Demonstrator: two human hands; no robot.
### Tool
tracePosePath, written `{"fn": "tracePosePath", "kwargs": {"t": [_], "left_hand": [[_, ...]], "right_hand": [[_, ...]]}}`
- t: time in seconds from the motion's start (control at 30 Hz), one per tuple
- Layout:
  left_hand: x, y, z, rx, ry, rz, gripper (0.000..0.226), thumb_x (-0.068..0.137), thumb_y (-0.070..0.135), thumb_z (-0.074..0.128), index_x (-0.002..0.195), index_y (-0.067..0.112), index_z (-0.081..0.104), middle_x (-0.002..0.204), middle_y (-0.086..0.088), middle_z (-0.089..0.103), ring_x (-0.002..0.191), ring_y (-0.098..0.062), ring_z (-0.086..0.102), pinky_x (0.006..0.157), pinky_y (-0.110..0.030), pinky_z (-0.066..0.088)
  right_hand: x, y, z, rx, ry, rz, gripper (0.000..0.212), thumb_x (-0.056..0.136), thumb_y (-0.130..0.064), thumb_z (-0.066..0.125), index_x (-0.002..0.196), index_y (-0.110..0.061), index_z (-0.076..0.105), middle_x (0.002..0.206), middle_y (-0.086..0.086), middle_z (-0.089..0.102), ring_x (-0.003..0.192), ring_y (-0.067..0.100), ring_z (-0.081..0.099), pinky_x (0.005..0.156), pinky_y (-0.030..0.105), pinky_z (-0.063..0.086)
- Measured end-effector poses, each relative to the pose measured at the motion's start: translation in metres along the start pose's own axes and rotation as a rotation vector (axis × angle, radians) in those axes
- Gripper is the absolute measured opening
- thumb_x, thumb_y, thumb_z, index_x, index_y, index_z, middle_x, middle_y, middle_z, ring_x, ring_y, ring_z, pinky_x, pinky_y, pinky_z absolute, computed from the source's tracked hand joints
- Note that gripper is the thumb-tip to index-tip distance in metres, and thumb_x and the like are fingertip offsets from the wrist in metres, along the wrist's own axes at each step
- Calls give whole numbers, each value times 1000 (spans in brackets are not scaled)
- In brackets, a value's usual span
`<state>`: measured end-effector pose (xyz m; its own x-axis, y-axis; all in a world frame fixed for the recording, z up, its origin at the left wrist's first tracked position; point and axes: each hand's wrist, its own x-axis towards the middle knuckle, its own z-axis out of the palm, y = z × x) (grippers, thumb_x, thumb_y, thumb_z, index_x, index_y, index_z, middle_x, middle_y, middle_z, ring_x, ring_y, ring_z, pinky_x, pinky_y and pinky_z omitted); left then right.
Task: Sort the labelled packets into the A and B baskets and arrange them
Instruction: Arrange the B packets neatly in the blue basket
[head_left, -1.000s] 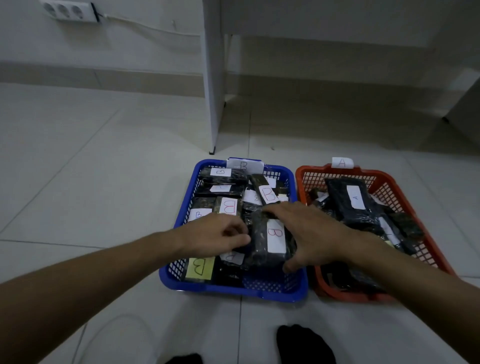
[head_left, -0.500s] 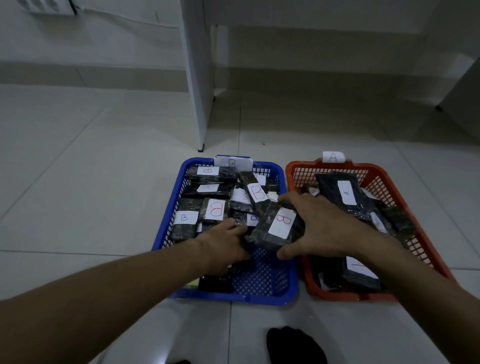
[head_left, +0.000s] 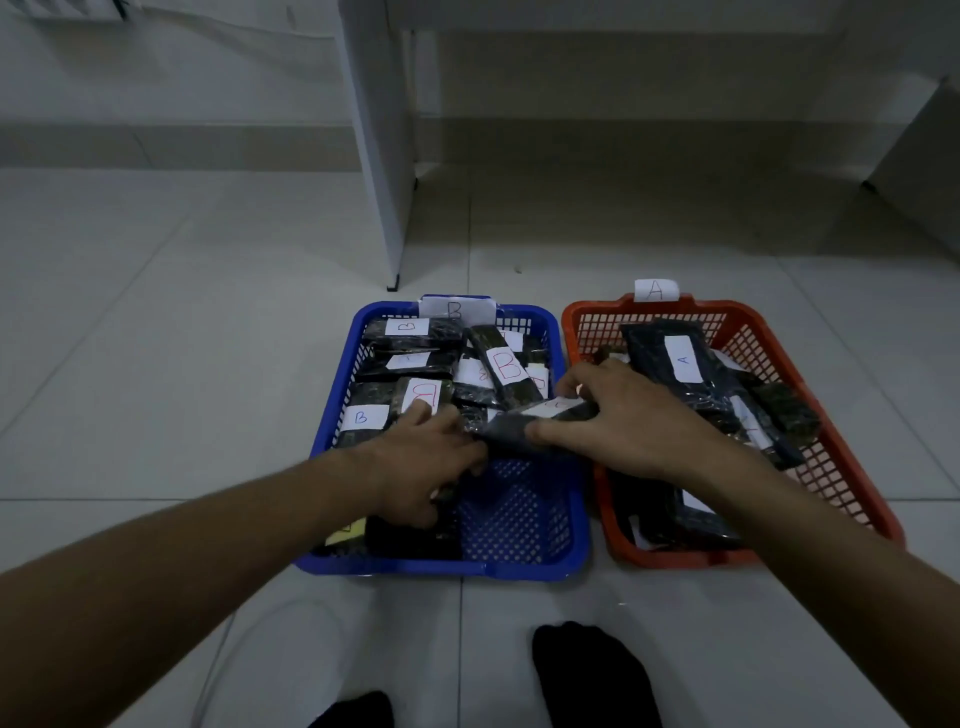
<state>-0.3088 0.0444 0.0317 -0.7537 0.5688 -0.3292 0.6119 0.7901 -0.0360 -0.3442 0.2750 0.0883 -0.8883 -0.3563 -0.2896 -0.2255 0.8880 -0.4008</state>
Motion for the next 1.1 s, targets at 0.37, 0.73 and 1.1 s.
{"fn": "tracePosePath", "kwargs": {"t": [0.37,0.73,1.1], "left_hand": [[-33,-16,-5,-116,158,-86,56,74,40,66,127,32,50,116,14,55,114,-14,31,100,-37,25],[-37,-10,-6,-222,167,-186,65,74,36,70,130,31,38,116,-1,38,106,-14,25,101,-33,28],[-18,-4,5,-104,139,-48,56,76,39,66,127,32,43,111,2,49,113,-15,25,94,-29,19]], "right_hand": [[-2,-44,55,-179,44,99,84,85,-82,26,136,-16,39,127,14,49,108,31,55,79,38,45],[12,-38,82,-644,-263,-228,89,78,-72,62,143,-18,36,137,9,46,123,30,48,97,45,40],[25,-29,100,-689,-202,-245,60,85,-48,69,134,-18,49,130,8,51,113,28,57,90,39,44]]}}
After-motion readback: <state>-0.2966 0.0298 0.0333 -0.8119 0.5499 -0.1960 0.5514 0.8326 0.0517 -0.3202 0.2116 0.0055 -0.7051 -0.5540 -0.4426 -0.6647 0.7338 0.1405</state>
